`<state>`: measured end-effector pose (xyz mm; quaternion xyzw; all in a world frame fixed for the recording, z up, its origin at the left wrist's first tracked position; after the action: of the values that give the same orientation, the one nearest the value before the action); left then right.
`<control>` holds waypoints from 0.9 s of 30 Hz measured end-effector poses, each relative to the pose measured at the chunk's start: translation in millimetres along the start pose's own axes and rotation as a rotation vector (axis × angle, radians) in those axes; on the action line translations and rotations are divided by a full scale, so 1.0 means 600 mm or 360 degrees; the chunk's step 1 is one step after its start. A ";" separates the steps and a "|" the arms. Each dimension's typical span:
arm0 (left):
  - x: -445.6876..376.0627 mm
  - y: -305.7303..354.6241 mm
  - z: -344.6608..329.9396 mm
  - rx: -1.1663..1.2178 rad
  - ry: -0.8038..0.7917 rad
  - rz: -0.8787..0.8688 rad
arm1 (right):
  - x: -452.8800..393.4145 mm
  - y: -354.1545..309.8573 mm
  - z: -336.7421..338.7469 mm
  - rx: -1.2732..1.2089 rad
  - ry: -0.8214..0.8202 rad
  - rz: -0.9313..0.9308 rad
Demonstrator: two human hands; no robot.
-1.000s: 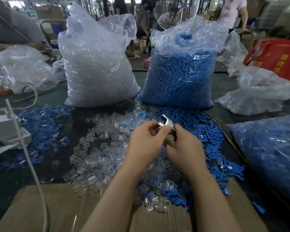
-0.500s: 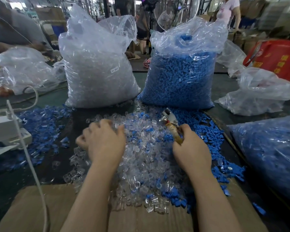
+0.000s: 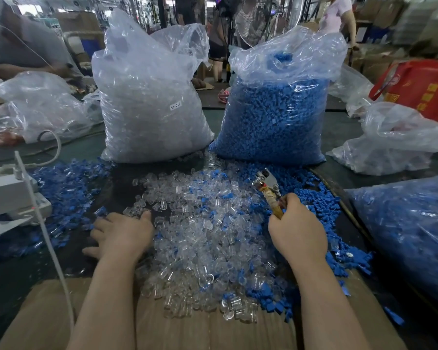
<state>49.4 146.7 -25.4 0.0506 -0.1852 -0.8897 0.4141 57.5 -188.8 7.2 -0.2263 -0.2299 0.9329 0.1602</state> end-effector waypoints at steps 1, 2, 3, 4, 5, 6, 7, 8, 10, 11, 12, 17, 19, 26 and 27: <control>0.002 0.005 -0.002 0.0006 -0.0004 -0.0039 | 0.000 0.001 0.000 0.0001 -0.0002 -0.0011; 0.005 0.010 -0.005 0.0014 -0.0005 -0.0077 | 0.000 0.001 0.000 0.0004 -0.0004 -0.0020; 0.007 0.016 -0.007 0.0022 -0.0005 -0.0116 | 0.000 0.002 0.000 0.0007 -0.0007 -0.0026; 0.010 0.021 -0.009 0.0028 -0.0001 -0.0156 | 0.000 0.003 0.000 0.0011 -0.0011 -0.0033; 0.012 0.026 -0.010 0.0032 0.0007 -0.0193 | 0.000 0.004 -0.001 0.0020 -0.0016 -0.0041; 0.014 0.029 -0.011 0.0038 0.0019 -0.0229 | 0.001 0.005 -0.002 0.0034 -0.0026 -0.0054; 0.015 0.033 -0.012 0.0047 0.0035 -0.0265 | 0.001 0.007 -0.003 0.0054 -0.0038 -0.0070; 0.017 0.036 -0.013 0.0056 0.0049 -0.0302 | 0.001 0.009 -0.004 0.0073 -0.0051 -0.0092; 0.023 0.047 -0.017 0.0081 0.0046 -0.0401 | 0.001 0.015 -0.006 0.0086 -0.0081 -0.0149; 0.027 0.055 -0.021 0.0110 0.0019 -0.0471 | 0.002 0.018 -0.006 0.0089 -0.0096 -0.0179; 0.034 0.065 -0.026 0.0153 -0.0017 -0.0548 | 0.002 0.020 -0.006 0.0098 -0.0109 -0.0205; 0.062 0.098 -0.043 0.0373 -0.0155 -0.0863 | 0.005 0.033 -0.011 0.0321 -0.0209 -0.0306; 0.066 0.104 -0.040 0.0542 -0.0223 -0.0951 | 0.006 0.034 -0.015 0.0431 -0.0257 -0.0258; 0.027 0.064 -0.023 0.0245 -0.0016 -0.0529 | 0.006 0.020 -0.016 0.0415 -0.0268 -0.0103; 0.031 0.063 -0.032 0.0220 -0.0133 -0.0534 | 0.006 0.021 -0.015 0.0391 -0.0251 -0.0108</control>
<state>69.1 104.7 -27.9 0.0723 -0.2519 -0.9328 0.2473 56.8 -194.6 -7.4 -0.1232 -0.1335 0.9629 0.1996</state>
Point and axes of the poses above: each hand's wrist, its own x-axis away from the middle knuckle, its own z-axis out of the back of the hand, y = z × x, the point moved 7 cm from there along -x, towards the middle knuckle, and after that the axes turned 12 degrees about y, right-handed, at the moved point
